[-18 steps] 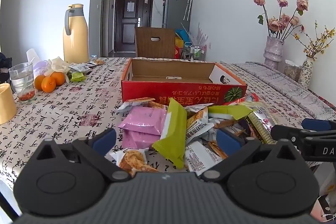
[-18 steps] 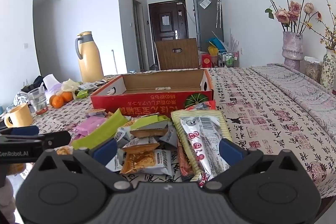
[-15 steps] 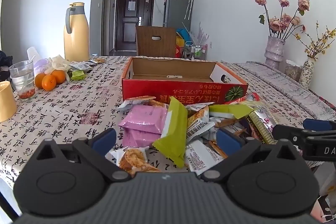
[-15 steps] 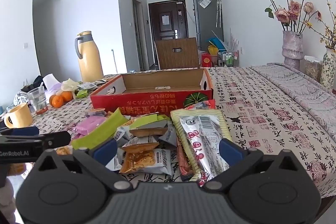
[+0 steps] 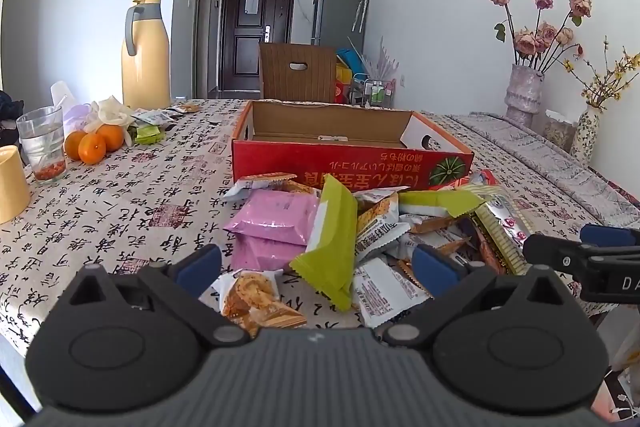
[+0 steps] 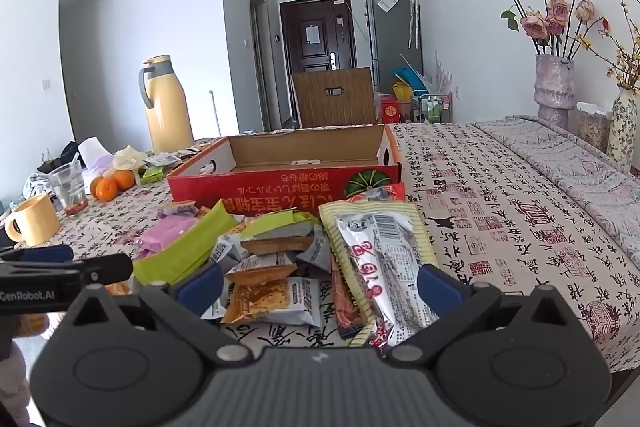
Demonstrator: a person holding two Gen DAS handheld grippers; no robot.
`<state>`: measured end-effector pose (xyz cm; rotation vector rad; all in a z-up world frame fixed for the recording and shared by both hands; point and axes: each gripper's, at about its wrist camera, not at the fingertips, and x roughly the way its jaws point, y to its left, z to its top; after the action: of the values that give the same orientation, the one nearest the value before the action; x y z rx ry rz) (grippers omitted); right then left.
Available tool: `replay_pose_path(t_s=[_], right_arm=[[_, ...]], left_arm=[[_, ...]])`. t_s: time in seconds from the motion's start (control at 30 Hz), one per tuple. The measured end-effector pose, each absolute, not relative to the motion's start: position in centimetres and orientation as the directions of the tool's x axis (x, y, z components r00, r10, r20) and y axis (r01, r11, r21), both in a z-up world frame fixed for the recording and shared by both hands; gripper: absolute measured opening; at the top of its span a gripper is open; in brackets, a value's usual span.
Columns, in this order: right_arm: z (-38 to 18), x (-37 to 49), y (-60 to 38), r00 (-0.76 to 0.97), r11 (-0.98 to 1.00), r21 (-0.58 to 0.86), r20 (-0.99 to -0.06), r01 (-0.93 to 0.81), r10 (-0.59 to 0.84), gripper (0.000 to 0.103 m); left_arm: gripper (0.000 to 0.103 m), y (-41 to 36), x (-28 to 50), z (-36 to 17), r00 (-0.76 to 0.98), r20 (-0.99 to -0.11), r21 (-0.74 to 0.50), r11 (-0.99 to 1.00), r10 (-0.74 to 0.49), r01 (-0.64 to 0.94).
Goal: Organize snacks
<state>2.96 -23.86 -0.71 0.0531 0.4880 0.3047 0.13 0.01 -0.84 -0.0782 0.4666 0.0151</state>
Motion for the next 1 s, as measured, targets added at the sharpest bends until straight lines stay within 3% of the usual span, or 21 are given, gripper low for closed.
replay_pose_path(t_s=[1.0], right_arm=[[-0.87, 3.05, -23.84, 0.834, 0.954, 0.123, -0.463, -0.274, 0.299, 0.103]], left_arm=[[0.103, -0.18, 0.15, -1.16, 0.891, -0.453, -0.080, 0.996, -0.015, -0.024]])
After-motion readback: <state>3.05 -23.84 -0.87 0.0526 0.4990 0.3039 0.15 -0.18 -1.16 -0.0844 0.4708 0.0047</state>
